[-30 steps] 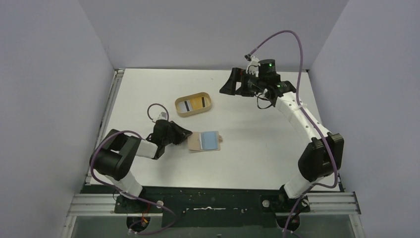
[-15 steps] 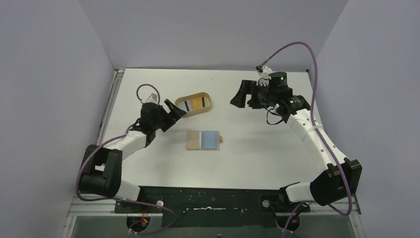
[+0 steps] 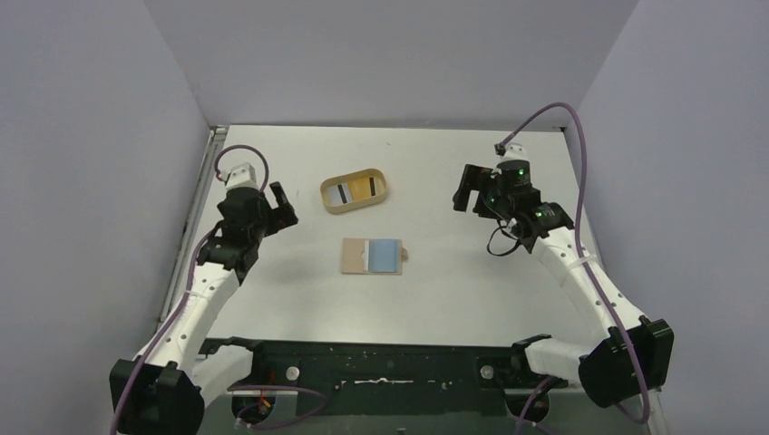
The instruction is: Take the credit cards out of the card holder
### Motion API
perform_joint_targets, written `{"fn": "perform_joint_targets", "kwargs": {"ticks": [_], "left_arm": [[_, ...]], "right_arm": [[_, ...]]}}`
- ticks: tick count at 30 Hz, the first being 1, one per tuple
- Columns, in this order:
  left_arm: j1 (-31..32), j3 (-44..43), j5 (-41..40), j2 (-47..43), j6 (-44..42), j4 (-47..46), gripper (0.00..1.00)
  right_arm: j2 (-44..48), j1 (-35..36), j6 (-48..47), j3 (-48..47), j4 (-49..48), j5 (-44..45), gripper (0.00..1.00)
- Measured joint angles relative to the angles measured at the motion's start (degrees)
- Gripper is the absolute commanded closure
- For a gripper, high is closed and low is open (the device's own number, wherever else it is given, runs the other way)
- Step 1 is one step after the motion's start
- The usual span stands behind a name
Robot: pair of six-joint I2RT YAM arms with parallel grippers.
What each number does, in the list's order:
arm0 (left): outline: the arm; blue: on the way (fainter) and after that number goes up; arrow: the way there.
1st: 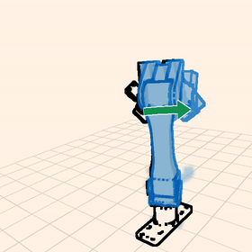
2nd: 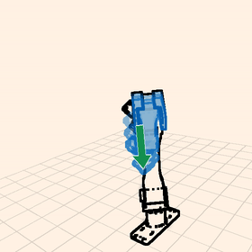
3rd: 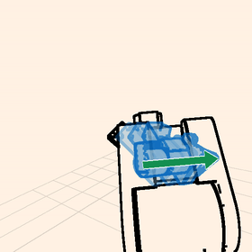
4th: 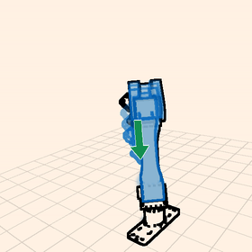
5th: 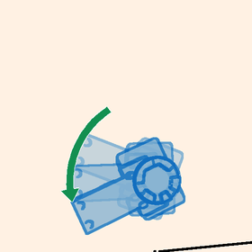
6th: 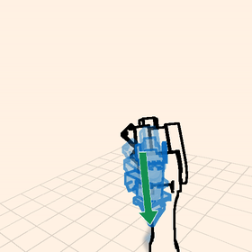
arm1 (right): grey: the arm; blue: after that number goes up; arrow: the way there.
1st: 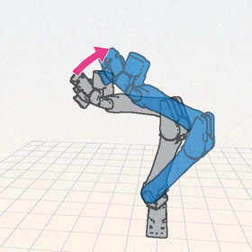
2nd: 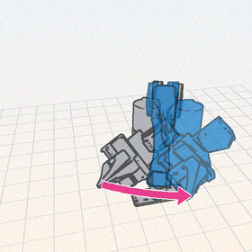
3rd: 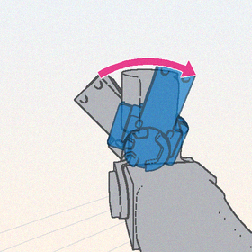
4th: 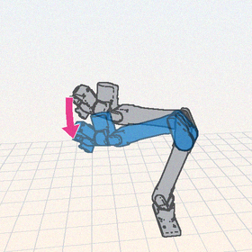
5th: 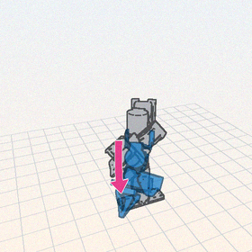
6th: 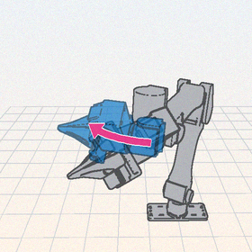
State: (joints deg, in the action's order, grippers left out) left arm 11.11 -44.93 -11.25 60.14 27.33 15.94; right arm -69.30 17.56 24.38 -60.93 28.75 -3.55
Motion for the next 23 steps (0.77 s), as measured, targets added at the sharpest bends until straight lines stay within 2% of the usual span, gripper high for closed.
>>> {"fn": "perform_joint_targets", "kwargs": {"ticks": [6,11,23], "left_arm": [[-0.42,4.24,-3.89,-5.75,-5.03,0.63,0.05],[-0.42,4.48,-4.22,-6.05,-6.82,0.33,0.04],[-0.68,5.51,-4.26,-7.04,-6.99,-0.61,0.03]], "right_arm": [[0.85,-0.02,1.90,1.01,-1.05,9.57,0.00],[2.36,-0.02,2.27,1.55,-1.29,14.69,0.00],[3.69,-0.02,1.81,3.10,-3.19,16.44,0.00]]}}
